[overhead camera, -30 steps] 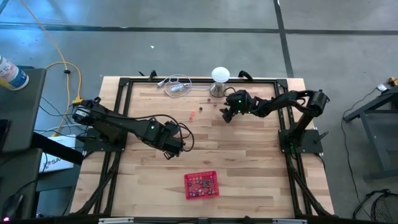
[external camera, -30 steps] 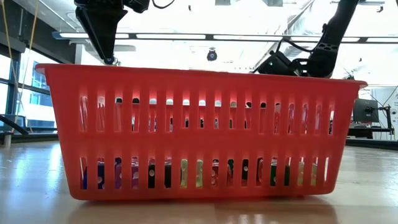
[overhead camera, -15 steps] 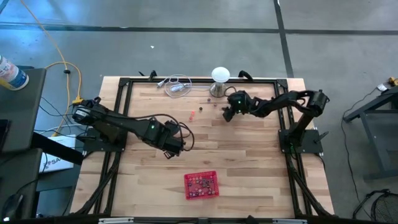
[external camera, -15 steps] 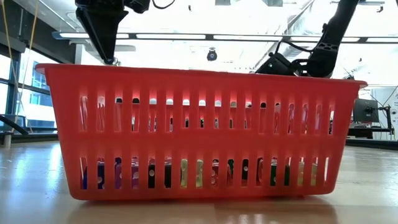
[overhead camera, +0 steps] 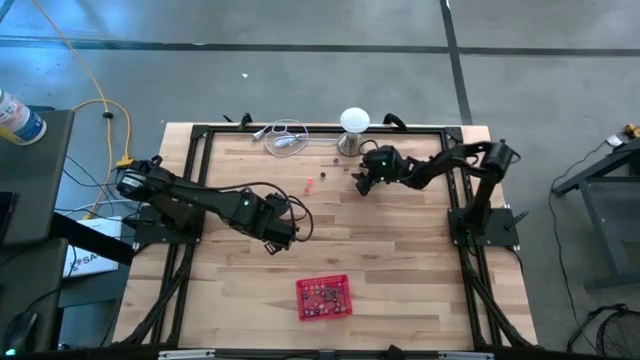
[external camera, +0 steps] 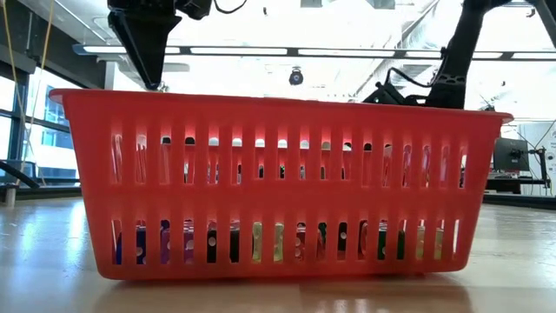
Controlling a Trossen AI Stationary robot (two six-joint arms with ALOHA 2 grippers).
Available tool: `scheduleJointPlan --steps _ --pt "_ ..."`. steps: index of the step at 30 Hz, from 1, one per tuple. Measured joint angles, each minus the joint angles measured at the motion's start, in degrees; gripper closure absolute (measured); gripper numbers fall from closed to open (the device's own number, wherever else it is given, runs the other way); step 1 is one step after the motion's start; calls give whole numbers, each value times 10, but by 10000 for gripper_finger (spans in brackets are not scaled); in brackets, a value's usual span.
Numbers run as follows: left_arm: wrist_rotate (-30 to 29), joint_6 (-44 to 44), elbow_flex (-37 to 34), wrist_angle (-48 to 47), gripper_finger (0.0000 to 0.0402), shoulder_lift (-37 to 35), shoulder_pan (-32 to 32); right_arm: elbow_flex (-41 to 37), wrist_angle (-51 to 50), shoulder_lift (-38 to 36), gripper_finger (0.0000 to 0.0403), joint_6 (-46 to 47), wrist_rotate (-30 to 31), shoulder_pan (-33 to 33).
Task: Pick & Place Dice
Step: Put the purple dice into the red bin
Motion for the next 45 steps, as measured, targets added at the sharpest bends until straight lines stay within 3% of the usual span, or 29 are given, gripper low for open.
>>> scheduleJointPlan --steps 12,16,25,41,45 --pt "0 2 0 -3 238 0 0 1 80 44 168 -42 -26 6" --pt "-9 9 0 -2 238 0 0 13 69 44 168 -47 -30 13" --pt "-9 33 0 8 238 0 11 82 -54 45 168 -58 -46 21" --pt "-9 34 0 4 238 0 7 83 -56 46 169 -73 -62 20" --pt "-9 34 0 4 238 0 7 83 -56 46 194 -73 -62 20"
